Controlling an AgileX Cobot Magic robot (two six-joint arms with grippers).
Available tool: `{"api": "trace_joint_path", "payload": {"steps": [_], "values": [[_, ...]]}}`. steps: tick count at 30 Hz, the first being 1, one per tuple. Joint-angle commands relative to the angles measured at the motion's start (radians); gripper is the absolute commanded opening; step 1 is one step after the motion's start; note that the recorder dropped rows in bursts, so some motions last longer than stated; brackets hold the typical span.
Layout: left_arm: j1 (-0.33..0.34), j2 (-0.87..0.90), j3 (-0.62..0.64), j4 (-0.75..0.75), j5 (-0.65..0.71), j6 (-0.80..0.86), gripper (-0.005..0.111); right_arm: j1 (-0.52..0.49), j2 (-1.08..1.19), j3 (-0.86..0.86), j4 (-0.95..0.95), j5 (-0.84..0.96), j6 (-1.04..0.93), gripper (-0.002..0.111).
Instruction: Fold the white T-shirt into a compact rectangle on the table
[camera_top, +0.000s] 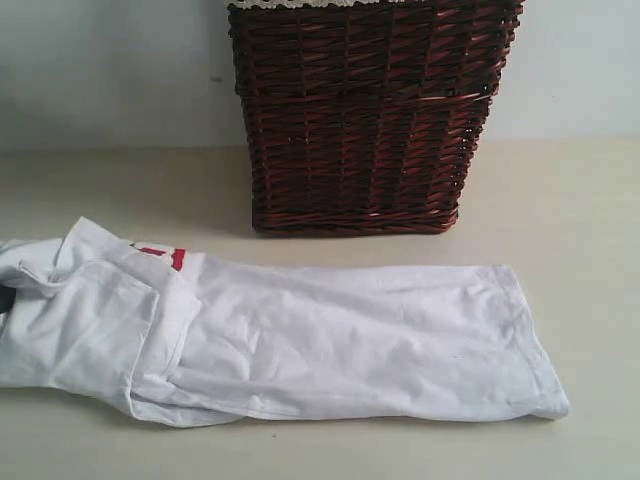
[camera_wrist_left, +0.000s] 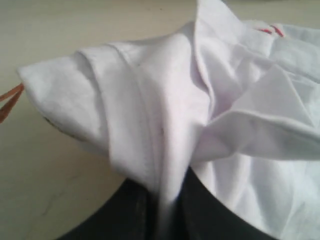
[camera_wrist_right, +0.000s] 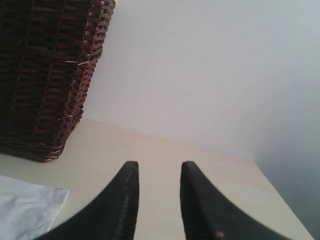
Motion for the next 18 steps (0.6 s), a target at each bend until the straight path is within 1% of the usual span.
{"api": "trace_joint_path", "payload": {"steps": [1,3,4,5,7,14,18], "values": [[0.006,-0.094,0.004,-0.160,0.054,0.078,0.000,-0.004,-0.005,0.005,0.003,-0.006,0.001,0.030],[0.006,-0.125,0.004,-0.162,0.068,0.121,0.000,-0.004,-0.005,0.005,0.003,-0.006,0.001,0.030],[0.006,-0.128,0.004,-0.162,0.068,0.121,0.000,-0.004,-0.005,0.005,0.003,-0.006,0.001,0.030],[0.006,-0.128,0.004,-0.162,0.031,0.114,0.000,-0.004,-0.005,0.005,0.003,-0.006,0.001,0.030],[0.006,-0.128,0.017,-0.162,0.001,0.112,0.000,-0.004,-0.005,0.005,0.003,-0.006,0.001,0.030],[0.007,-0.128,0.086,-0.162,-0.017,0.112,0.000,-0.004,-0.005,0.005,0.003,-0.006,0.001,0.030],[0.051,-0.161,0.093,-0.162,0.018,0.079,0.000,-0.004,-0.005,0.005,0.003,-0.006,0.001,0.030]]}}
